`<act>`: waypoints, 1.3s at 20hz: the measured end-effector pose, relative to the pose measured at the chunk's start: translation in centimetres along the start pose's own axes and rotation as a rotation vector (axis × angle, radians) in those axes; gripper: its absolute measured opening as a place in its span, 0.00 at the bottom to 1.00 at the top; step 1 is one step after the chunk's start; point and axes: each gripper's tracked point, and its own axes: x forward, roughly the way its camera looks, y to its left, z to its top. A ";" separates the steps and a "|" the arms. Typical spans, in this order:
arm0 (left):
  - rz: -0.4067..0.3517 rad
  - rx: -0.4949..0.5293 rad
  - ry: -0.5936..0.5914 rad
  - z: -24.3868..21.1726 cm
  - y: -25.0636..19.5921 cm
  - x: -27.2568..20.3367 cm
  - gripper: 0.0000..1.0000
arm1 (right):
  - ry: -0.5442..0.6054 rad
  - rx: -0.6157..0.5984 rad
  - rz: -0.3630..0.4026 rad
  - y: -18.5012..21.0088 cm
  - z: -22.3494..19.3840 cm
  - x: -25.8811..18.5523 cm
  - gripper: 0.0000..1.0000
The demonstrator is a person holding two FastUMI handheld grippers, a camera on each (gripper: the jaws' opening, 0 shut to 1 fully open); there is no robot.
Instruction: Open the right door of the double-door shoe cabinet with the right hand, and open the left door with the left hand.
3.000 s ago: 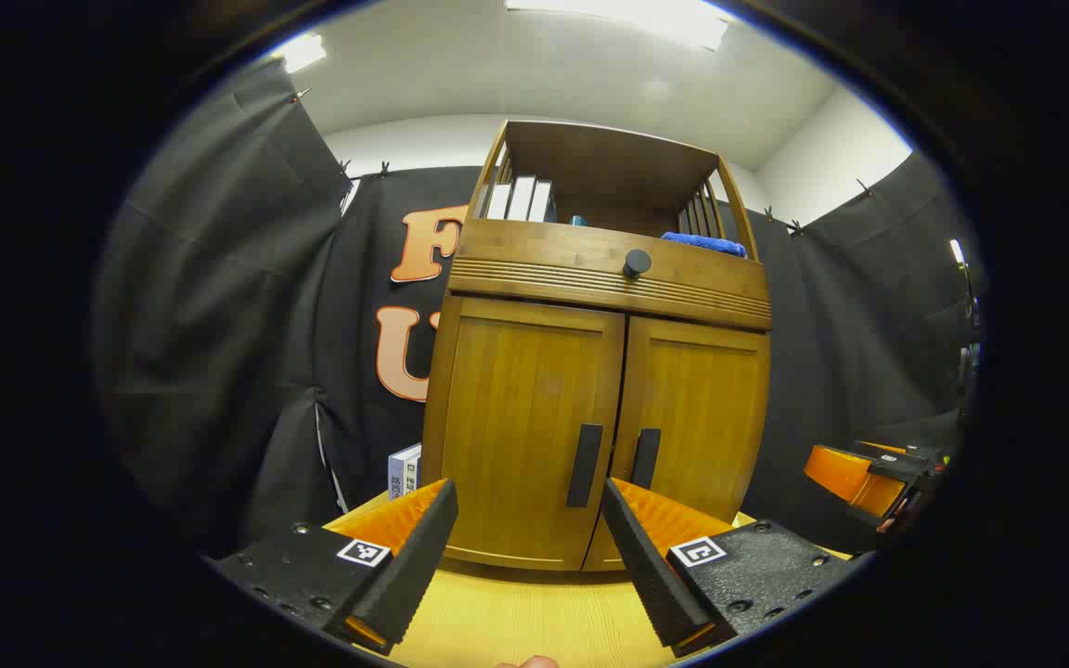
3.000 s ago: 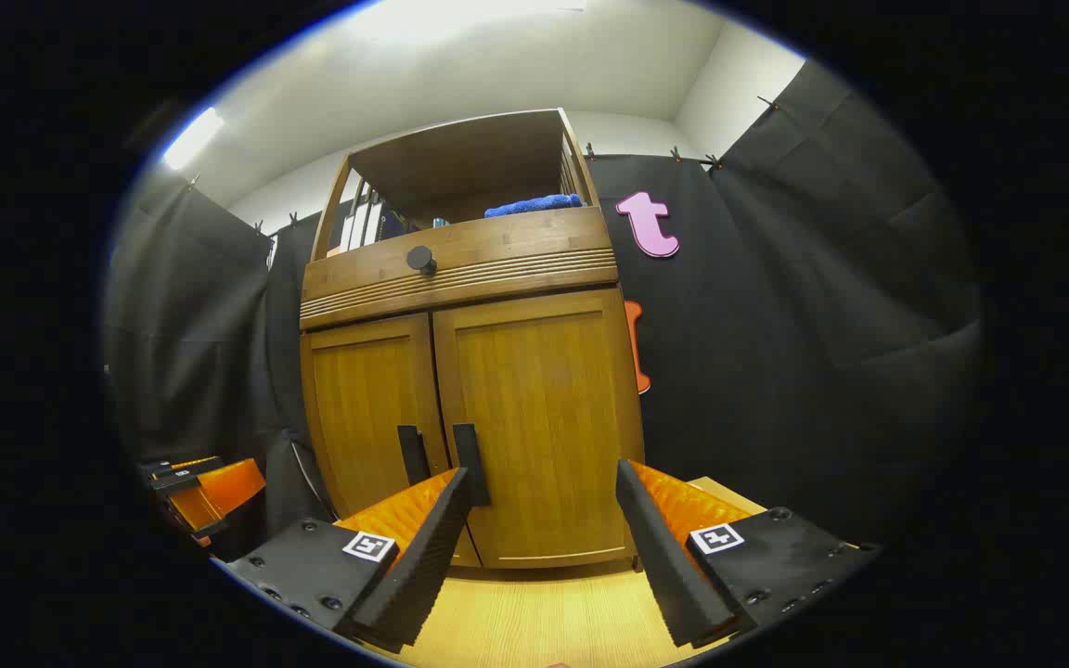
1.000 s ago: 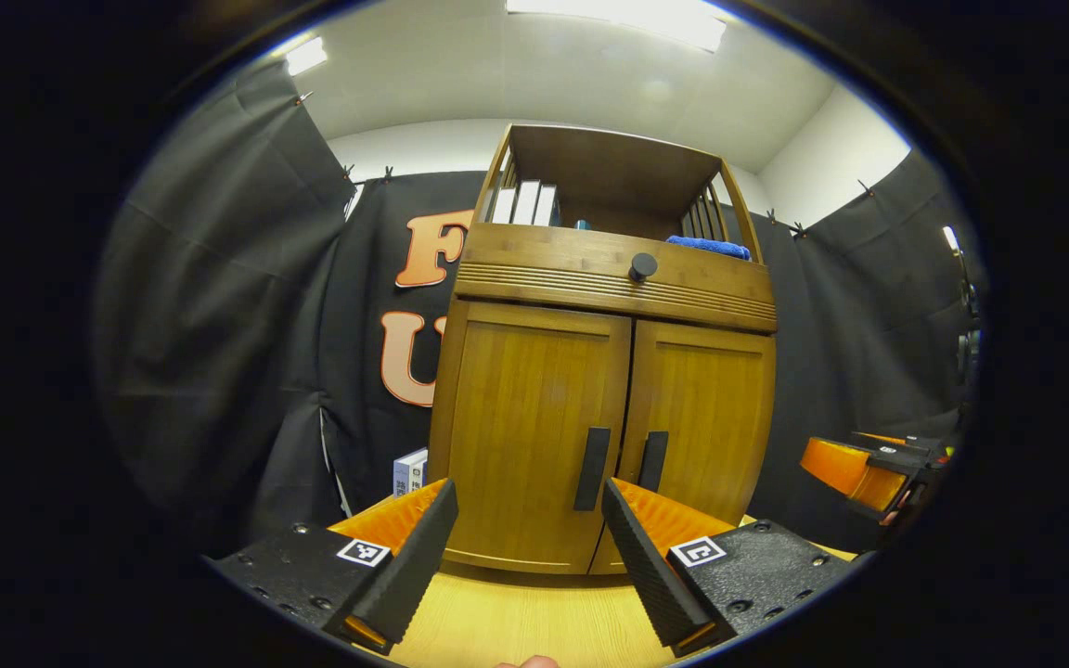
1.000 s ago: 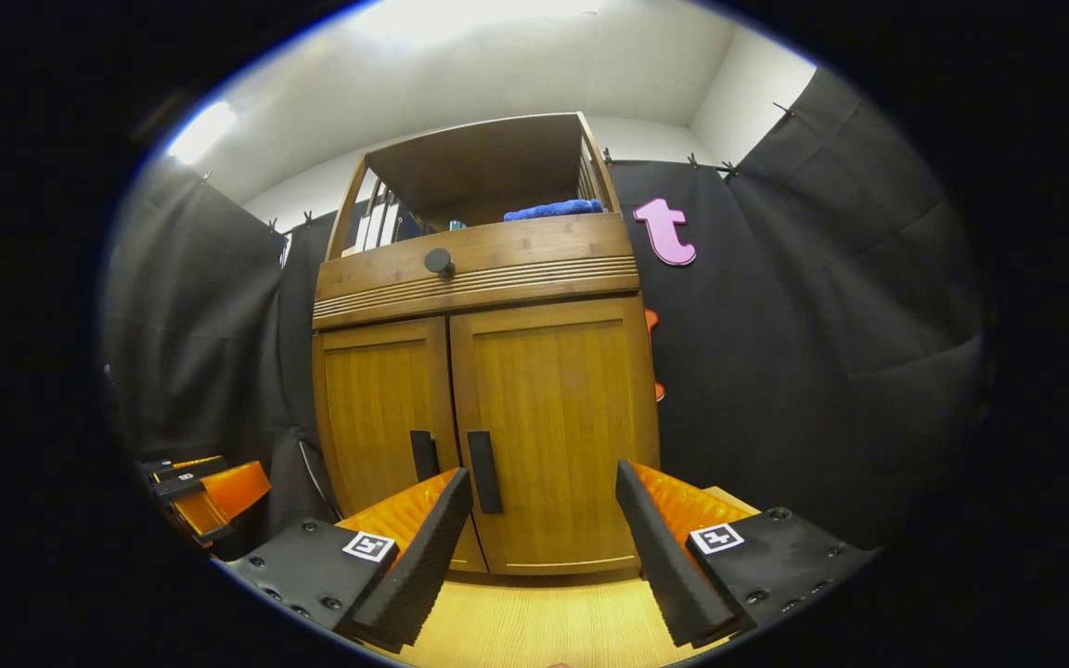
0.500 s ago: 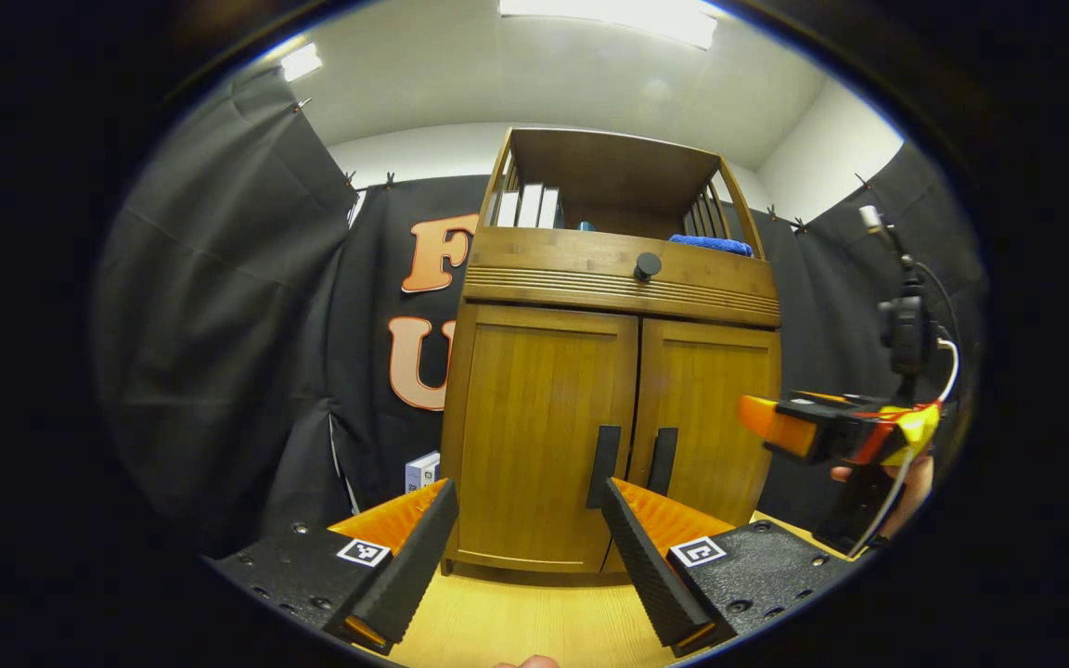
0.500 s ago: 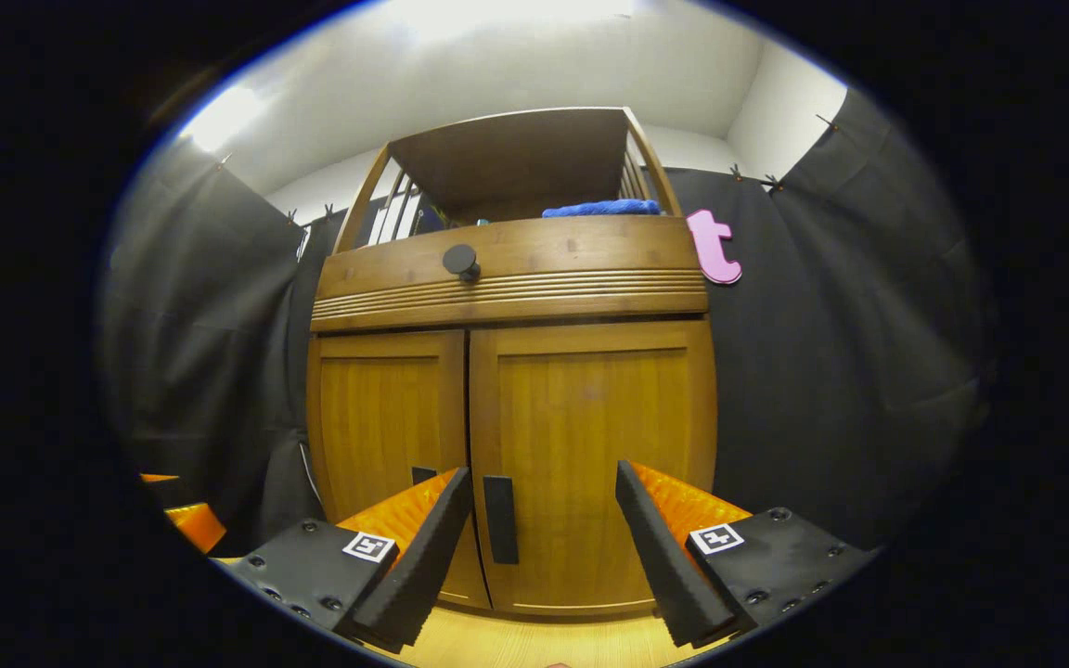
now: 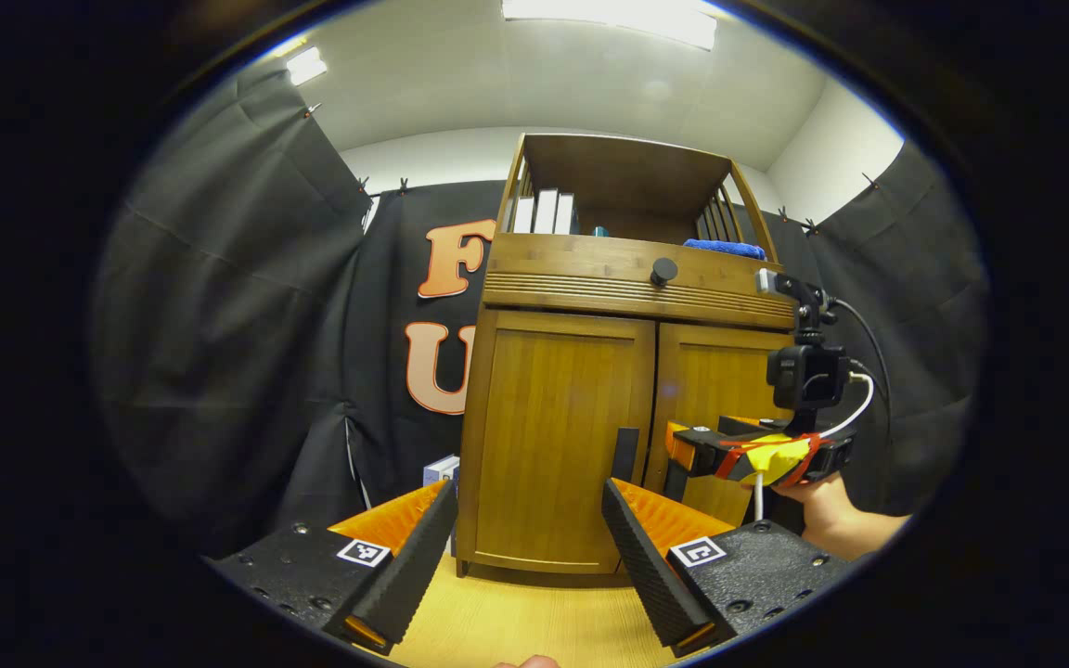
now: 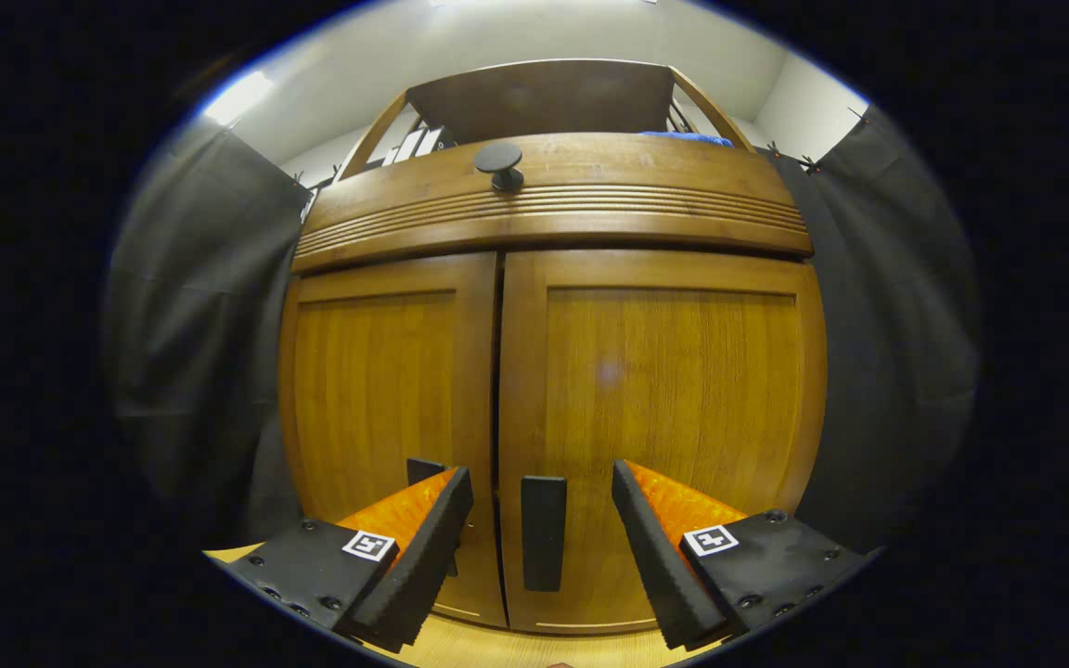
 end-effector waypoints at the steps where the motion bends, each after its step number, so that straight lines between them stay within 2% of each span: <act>1: 0.003 -0.001 -0.001 -0.1 0.1 0.1 0.95 | 0.002 0.008 -0.014 -0.3 -0.4 0.6 0.94; 3: 0.002 -0.008 0.003 -0.2 0.2 0.2 0.98 | 0.029 0.015 -0.036 -1.0 -1.5 2.2 0.94; 5: -0.007 -0.015 0.005 -0.3 -0.1 0.3 0.92 | 0.061 0.024 -0.036 -1.1 -2.5 3.4 0.96; 6: -0.009 -0.015 0.002 -0.2 -0.1 0.3 0.98 | 0.075 0.026 -0.036 -1.1 -2.8 3.9 0.98; 7: -0.012 -0.012 0.000 -0.3 -0.1 0.3 0.92 | 0.090 0.026 -0.045 -1.3 -3.2 4.4 0.98; 8: -0.013 -0.009 -0.001 -0.2 0.0 0.4 0.98 | 0.103 0.023 -0.062 -1.7 -3.6 4.9 1.00; 9: -0.014 -0.008 -0.003 -0.2 -0.1 0.6 0.95 | 0.111 0.019 -0.073 -2.0 -3.8 5.5 0.94; 10: -0.016 -0.008 -0.005 -0.1 -0.1 0.8 0.95 | 0.123 0.025 -0.071 -1.8 -4.2 5.6 0.98; 11: -0.018 -0.006 -0.004 -0.2 -0.2 1.0 0.92 | 0.111 0.027 -0.069 -1.6 -4.2 5.4 0.90; 12: -0.019 -0.005 0.000 -0.4 -0.2 1.1 0.95 | 0.091 0.007 -0.059 -1.3 -4.0 5.6 0.89; 14: -0.022 -0.012 0.008 -0.7 -0.2 1.2 0.98 | 0.083 -0.021 -0.031 -0.4 -4.0 5.6 0.81; 15: -0.023 -0.019 0.011 -0.9 -0.3 1.2 0.98 | 0.087 -0.005 0.015 0.8 -4.2 5.9 0.70; 16: -0.023 -0.024 0.012 -1.0 -0.2 1.3 0.95 | 0.112 0.001 0.011 1.1 -5.0 5.9 0.62; 17: -0.021 -0.028 0.015 -1.1 -0.2 1.3 0.92 | 0.087 0.009 0.015 1.4 -4.3 5.9 0.54; 20: -0.015 -0.036 0.028 -1.3 0.0 1.2 0.95 | 0.130 0.013 0.023 1.5 -4.9 6.0 0.30; 23: -0.010 -0.045 0.047 -1.7 0.2 1.3 0.95 | 0.133 0.013 0.022 1.4 -4.9 5.9 0.29; 25: -0.005 -0.045 0.051 -1.7 0.2 1.1 0.95 | 0.138 0.026 0.018 1.4 -4.7 5.7 0.34; 26: -0.001 -0.042 0.052 -1.7 0.3 1.1 0.95 | 0.141 0.029 0.022 1.4 -4.5 5.4 0.29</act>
